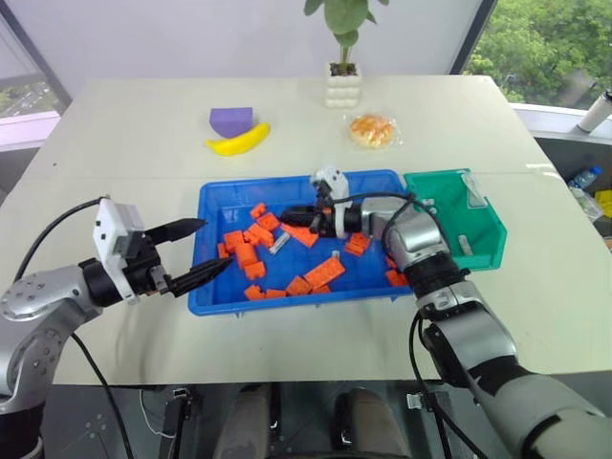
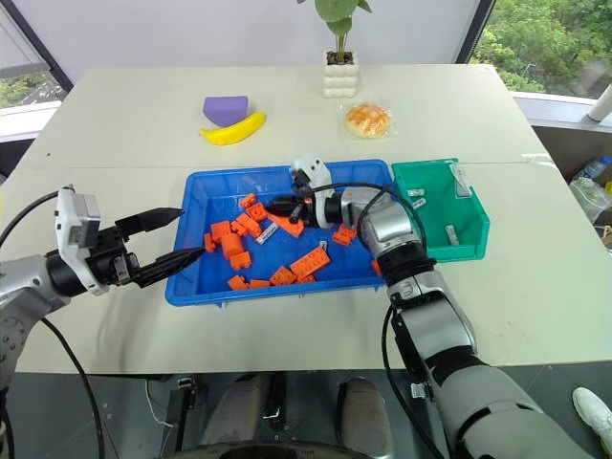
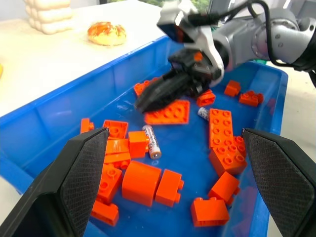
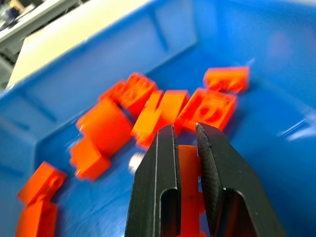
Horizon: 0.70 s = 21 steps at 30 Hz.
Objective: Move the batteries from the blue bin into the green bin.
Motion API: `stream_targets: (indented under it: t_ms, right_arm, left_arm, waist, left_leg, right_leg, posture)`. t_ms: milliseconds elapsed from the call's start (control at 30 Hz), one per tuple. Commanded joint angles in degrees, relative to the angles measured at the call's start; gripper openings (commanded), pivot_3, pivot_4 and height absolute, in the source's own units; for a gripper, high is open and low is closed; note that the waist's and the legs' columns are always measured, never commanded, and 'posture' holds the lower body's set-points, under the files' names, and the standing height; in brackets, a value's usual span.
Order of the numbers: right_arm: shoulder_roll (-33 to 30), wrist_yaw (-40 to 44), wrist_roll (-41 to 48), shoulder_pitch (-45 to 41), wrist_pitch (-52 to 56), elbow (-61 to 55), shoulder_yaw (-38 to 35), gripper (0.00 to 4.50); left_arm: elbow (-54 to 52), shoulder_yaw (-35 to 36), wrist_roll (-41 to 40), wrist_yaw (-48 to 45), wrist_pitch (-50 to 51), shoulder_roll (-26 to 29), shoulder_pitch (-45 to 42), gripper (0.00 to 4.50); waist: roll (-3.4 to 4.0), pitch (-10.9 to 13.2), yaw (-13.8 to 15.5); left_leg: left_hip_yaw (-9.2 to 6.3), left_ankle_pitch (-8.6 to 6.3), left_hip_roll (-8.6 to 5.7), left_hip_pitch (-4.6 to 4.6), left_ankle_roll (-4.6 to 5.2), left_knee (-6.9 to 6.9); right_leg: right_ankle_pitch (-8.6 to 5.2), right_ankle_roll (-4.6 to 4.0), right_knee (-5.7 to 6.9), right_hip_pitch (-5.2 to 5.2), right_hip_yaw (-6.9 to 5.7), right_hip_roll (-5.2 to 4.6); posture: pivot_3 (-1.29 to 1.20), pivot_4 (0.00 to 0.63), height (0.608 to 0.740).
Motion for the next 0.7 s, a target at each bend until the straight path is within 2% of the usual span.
stream_targets:
  t_ms: [33,367,400,467,567,700]
  right_arm:
    - [1.19,-1.86,-1.47,-4.67,-6.72,4.38,-1.58,0.04]
    - [0.13,-2.2,-10.86,-7.95,-24.32,19.26,1.74,0.04]
    - [0.14,-2.81,-11.79,-8.15,-26.16,20.4,1.97,1.04]
    - [0.21,-4.13,-13.24,-8.5,-29.15,22.05,1.99,1.74]
    - [-0.03,-4.3,-13.55,-9.56,-31.82,22.04,0.97,3.15]
    - [-2.21,1.78,-10.98,-11.0,-33.01,16.94,-0.52,3.15]
  left_arm:
    - [-0.42,-0.71,0.31,-0.09,-0.98,-0.21,-0.84,4.5]
    - [-1.21,-0.49,-0.28,0.72,-0.76,-0.52,-0.33,4.5]
    - [-1.34,-0.51,-0.34,0.84,-0.71,-0.58,-0.26,4.5]
    - [-1.59,-0.56,-0.5,1.08,-0.55,-0.67,-0.19,4.5]
    - [-1.88,-0.56,-0.82,1.29,-0.33,-0.59,0.03,4.5]
    - [-2.02,-0.3,-1.35,1.17,0.08,-0.22,0.25,4.5]
  waist:
    - [0.0,0.0,-0.06]
    - [0.0,0.0,-0.17]
    - [0.0,0.0,-0.17]
    - [0.0,0.0,-0.2]
    - [0.01,0.0,-0.21]
    - [0.02,0.01,-0.05]
  left_leg:
    - [0.0,0.0,0.0,0.0,0.0,-0.01]
    - [0.01,0.0,-0.02,0.0,0.0,-0.02]
    - [0.01,0.0,-0.01,0.0,0.0,-0.02]
    - [0.01,0.0,-0.01,0.0,-0.01,-0.02]
    - [0.01,0.01,-0.01,0.0,-0.01,-0.02]
    - [0.01,0.01,0.0,0.0,-0.02,-0.02]
  right_leg:
    - [0.0,0.0,0.0,0.0,0.0,0.01]
    - [0.0,0.0,0.0,0.0,0.01,-0.01]
    - [0.0,0.0,0.0,-0.01,0.01,0.0]
    - [0.0,0.0,0.0,-0.01,0.01,0.0]
    - [0.0,0.0,0.0,-0.02,0.01,0.0]
    - [0.0,0.0,-0.01,-0.01,0.01,0.0]
  posture:
    - [0.0,0.15,0.739]
    - [0.0,0.15,0.739]
    - [0.0,0.15,0.739]
    - [0.0,0.15,0.739]
    - [0.0,0.15,0.739]
    - [0.0,0.15,0.739]
